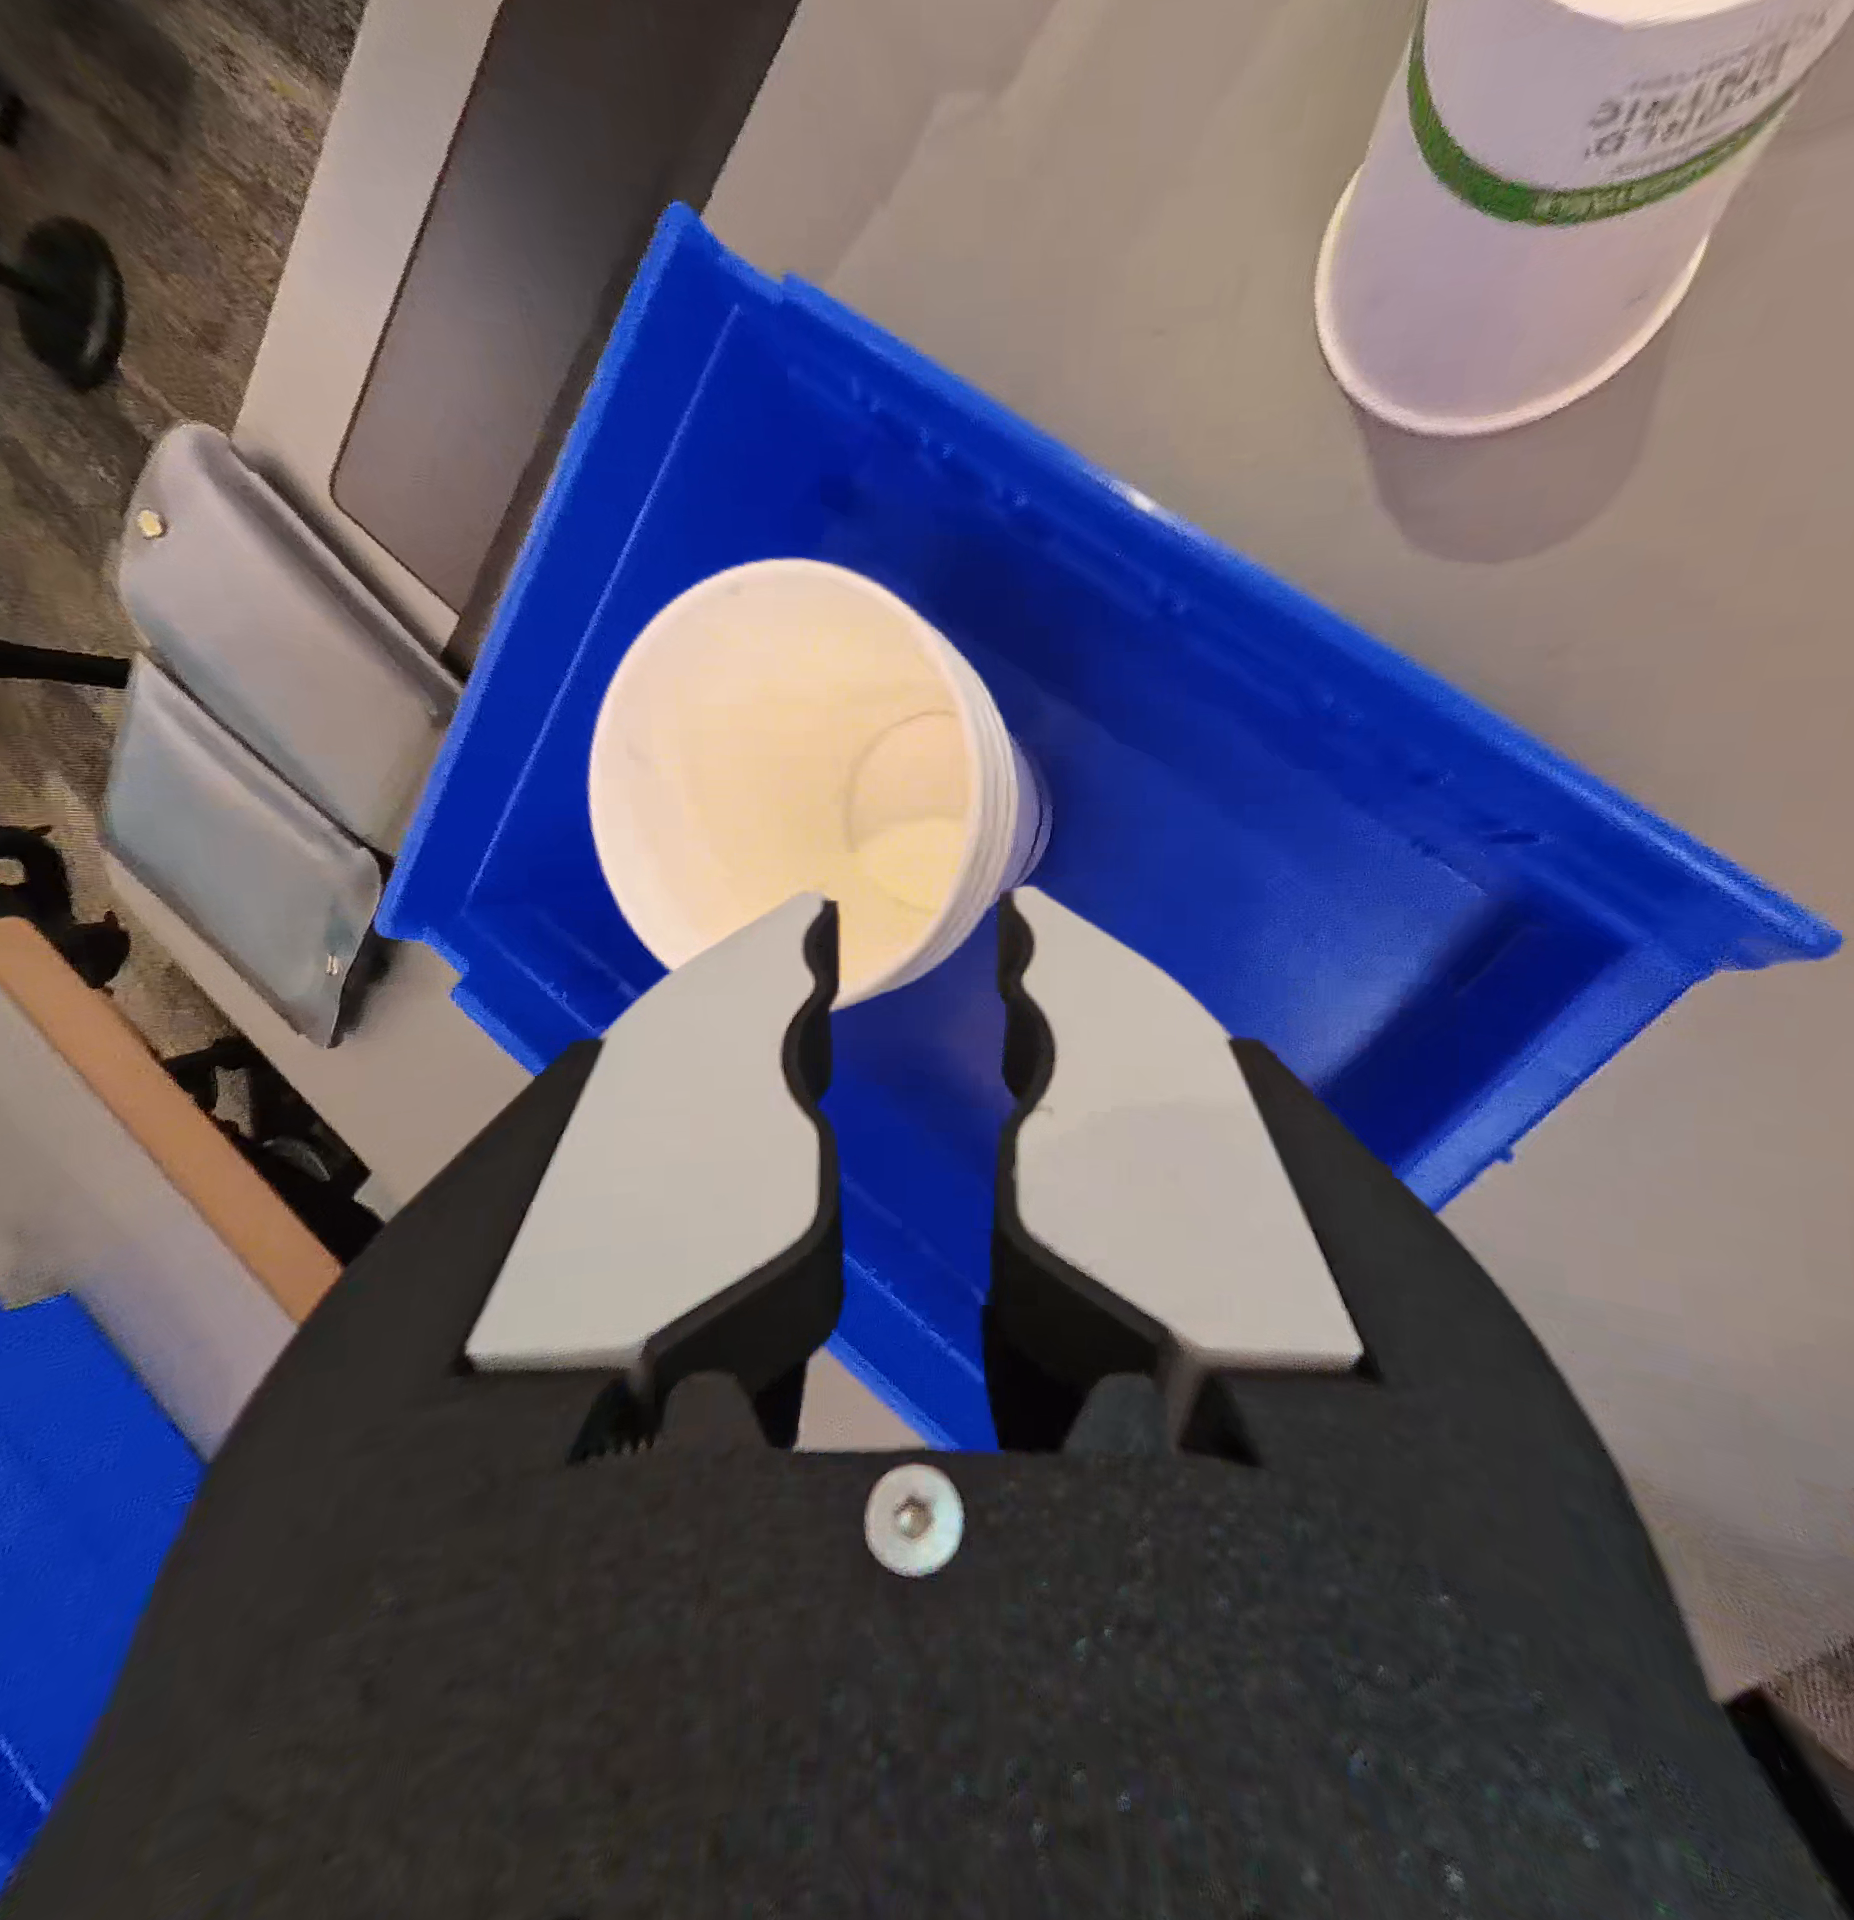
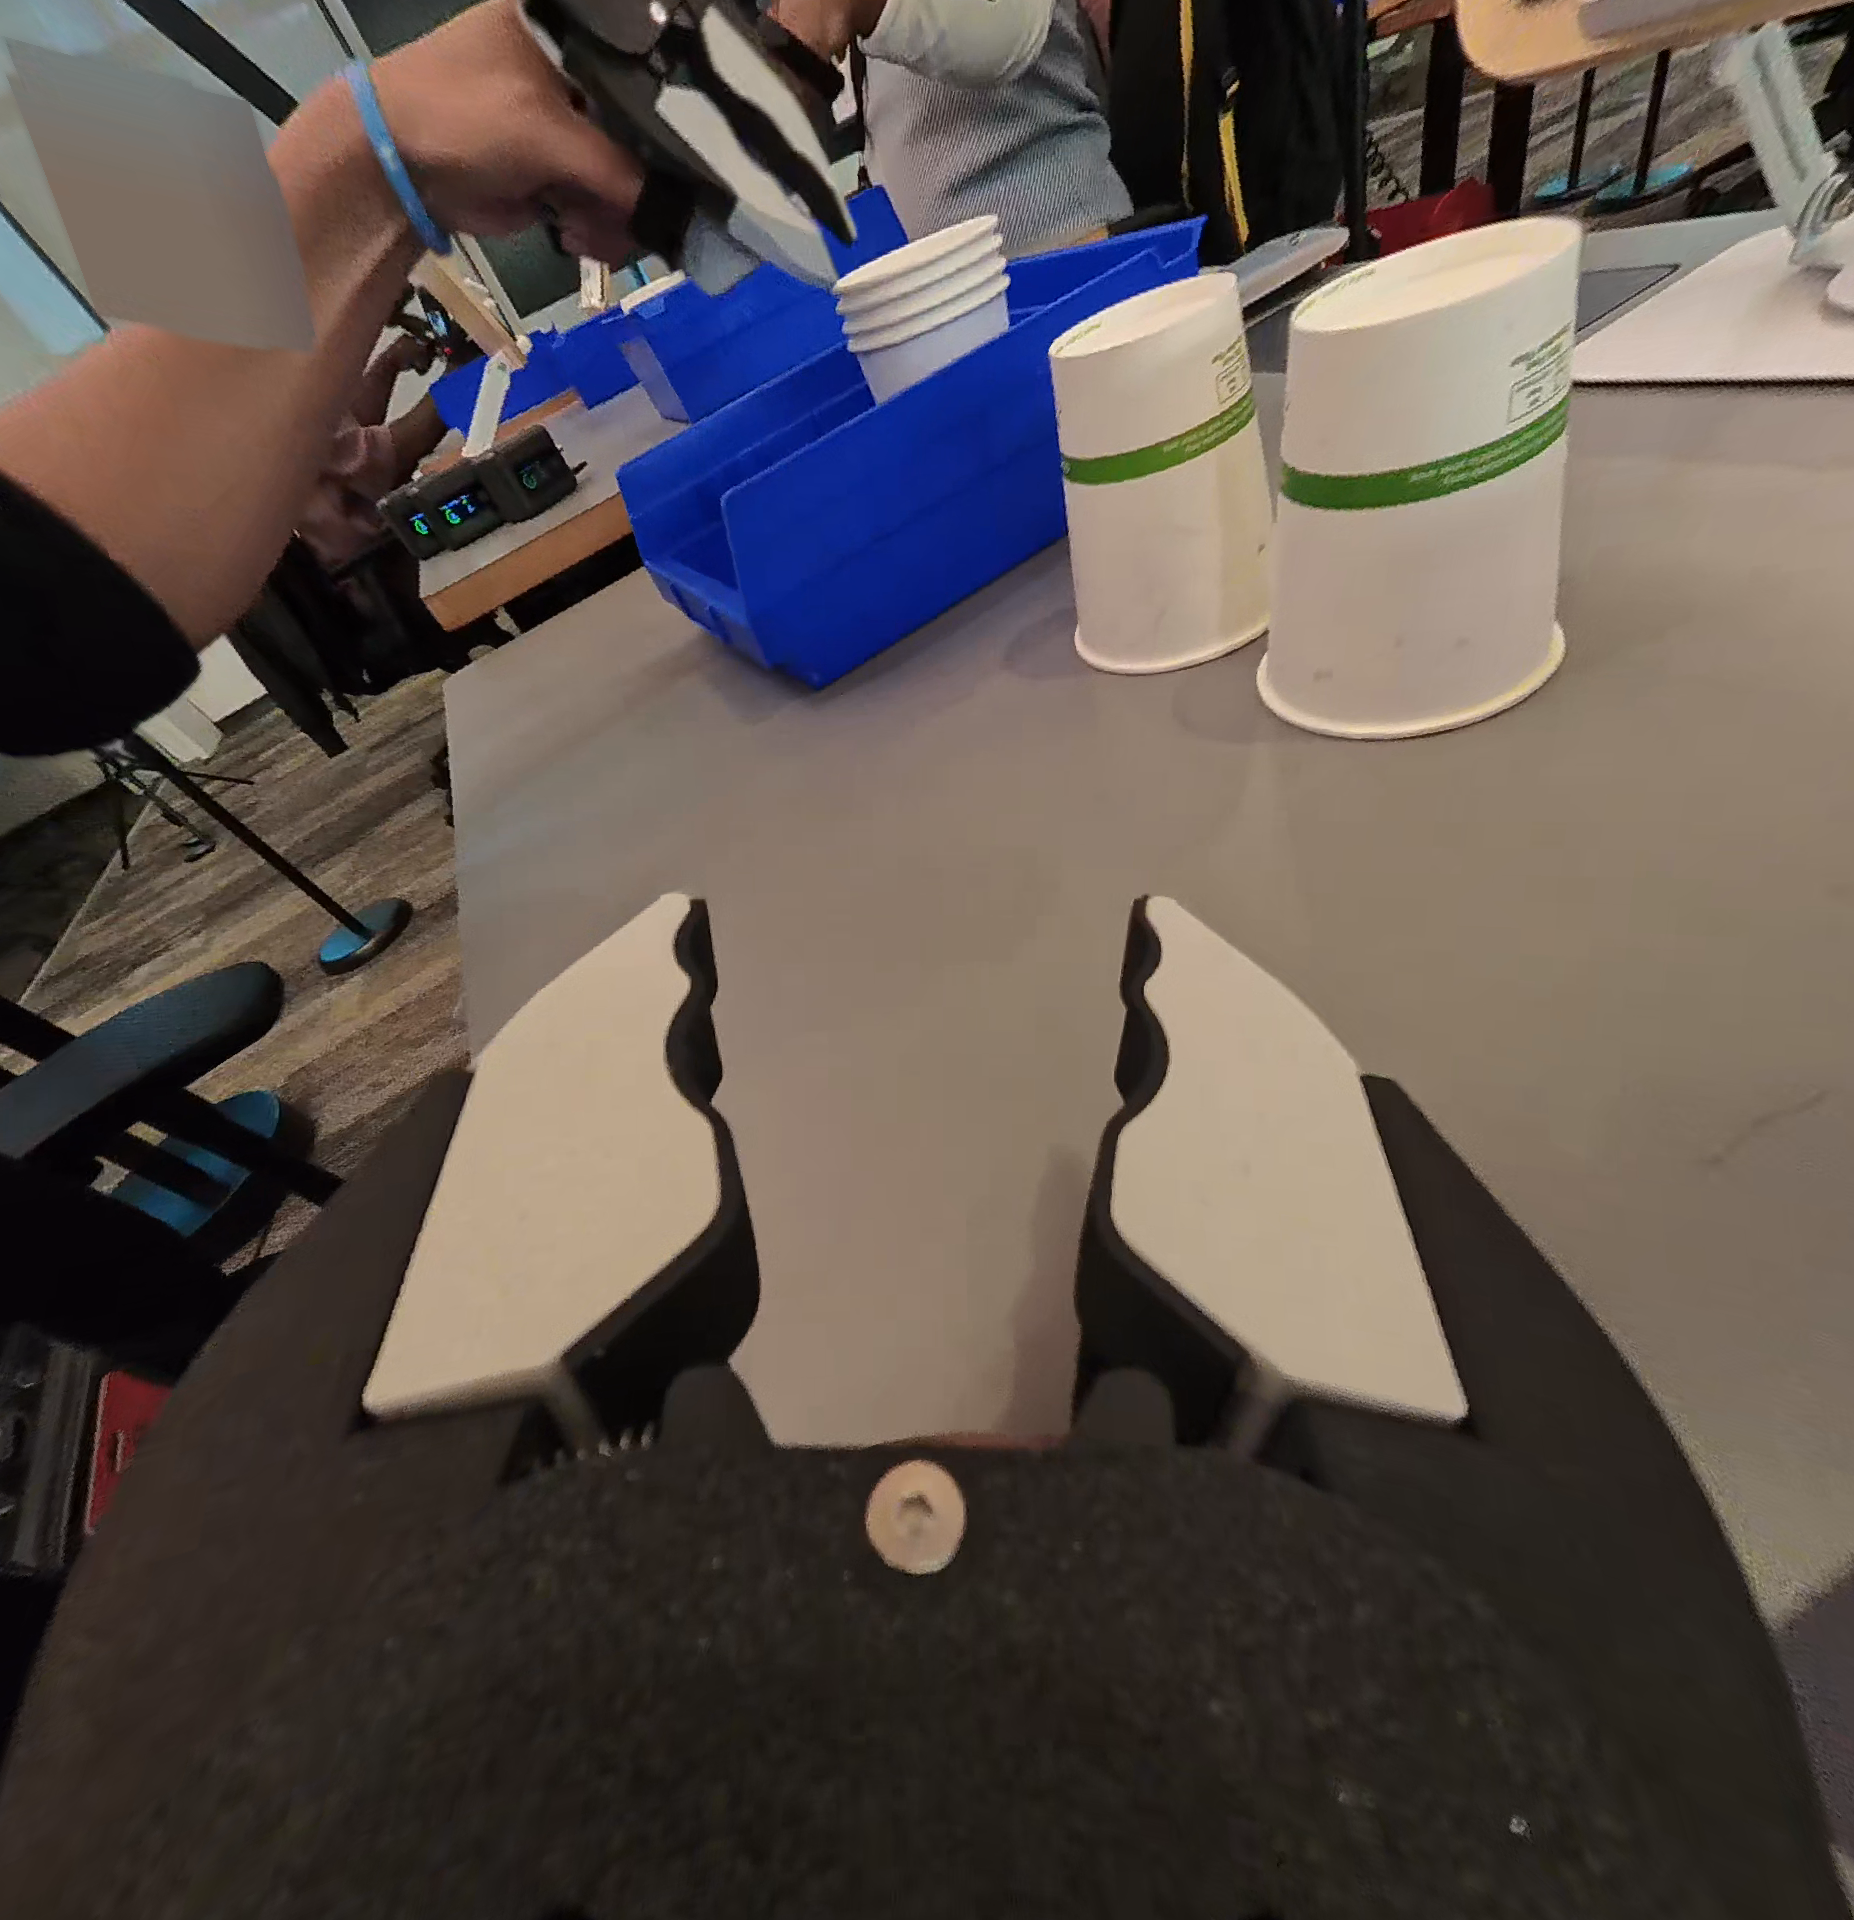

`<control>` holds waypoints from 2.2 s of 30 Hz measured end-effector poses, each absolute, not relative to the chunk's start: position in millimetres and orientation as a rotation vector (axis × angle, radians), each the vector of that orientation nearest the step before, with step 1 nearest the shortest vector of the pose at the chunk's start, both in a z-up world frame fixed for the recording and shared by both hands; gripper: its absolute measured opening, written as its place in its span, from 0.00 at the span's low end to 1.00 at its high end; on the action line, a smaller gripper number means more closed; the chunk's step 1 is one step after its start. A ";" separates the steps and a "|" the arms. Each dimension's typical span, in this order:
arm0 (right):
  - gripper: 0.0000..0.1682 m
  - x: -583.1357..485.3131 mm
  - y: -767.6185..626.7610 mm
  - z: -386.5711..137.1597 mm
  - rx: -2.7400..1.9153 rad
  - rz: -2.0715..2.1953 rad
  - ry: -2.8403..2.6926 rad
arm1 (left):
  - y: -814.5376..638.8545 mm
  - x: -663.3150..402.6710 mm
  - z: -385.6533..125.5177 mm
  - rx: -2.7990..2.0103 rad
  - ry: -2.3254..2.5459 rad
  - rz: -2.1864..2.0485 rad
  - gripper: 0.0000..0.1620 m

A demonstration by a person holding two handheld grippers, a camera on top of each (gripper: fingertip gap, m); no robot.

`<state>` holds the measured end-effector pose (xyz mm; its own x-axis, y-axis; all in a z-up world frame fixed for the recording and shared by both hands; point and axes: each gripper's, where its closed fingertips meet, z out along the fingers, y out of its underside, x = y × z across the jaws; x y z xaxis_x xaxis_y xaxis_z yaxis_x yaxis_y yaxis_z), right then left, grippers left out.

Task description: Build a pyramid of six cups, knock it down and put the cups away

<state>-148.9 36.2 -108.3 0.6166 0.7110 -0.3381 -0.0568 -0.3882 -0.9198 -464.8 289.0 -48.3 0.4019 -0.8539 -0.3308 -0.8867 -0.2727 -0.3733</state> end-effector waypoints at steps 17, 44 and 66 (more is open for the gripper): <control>0.42 -153.2 23.6 -109.3 -1.813 0.926 -0.578 | 293.6 -450.6 -63.9 -2.193 1.603 -0.095 0.02; 0.41 -139.3 3.0 -111.8 -1.839 0.939 -0.556 | 275.0 -435.9 -50.4 -2.239 1.602 -0.254 0.02; 0.41 -149.5 -2.1 -113.2 -1.857 0.936 -0.613 | 267.4 -436.0 -32.8 -2.296 1.614 -0.353 0.02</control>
